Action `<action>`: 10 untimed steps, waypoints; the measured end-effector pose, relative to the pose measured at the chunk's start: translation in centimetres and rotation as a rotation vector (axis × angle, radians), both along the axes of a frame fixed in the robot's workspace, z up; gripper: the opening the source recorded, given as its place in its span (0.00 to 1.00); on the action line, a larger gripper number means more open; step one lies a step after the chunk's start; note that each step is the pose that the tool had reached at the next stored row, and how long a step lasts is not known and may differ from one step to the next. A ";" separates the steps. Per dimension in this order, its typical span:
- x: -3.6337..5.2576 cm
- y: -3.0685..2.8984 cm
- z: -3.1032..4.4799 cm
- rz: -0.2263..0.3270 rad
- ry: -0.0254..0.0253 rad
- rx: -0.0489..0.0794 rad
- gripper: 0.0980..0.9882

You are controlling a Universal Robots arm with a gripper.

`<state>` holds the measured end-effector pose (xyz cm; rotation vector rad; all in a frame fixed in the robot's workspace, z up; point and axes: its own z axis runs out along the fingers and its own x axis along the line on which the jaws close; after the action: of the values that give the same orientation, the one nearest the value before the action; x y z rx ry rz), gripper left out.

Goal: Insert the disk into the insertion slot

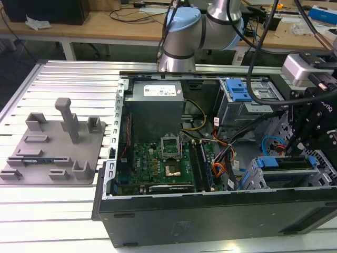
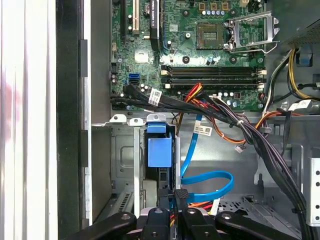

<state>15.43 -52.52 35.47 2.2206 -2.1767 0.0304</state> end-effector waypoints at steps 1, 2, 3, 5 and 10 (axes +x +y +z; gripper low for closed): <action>0.00 0.00 0.00 0.000 0.0000 0.000 0.07; 0.00 -0.01 0.00 0.000 0.0000 0.000 0.07; 0.00 -0.08 -0.01 0.000 0.0000 0.001 0.07; 0.00 -0.20 -0.05 0.000 0.0000 0.002 0.07; 0.05 -0.27 -0.14 0.000 0.0000 0.002 0.07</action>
<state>15.48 -52.79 35.33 2.2214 -2.1776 0.0287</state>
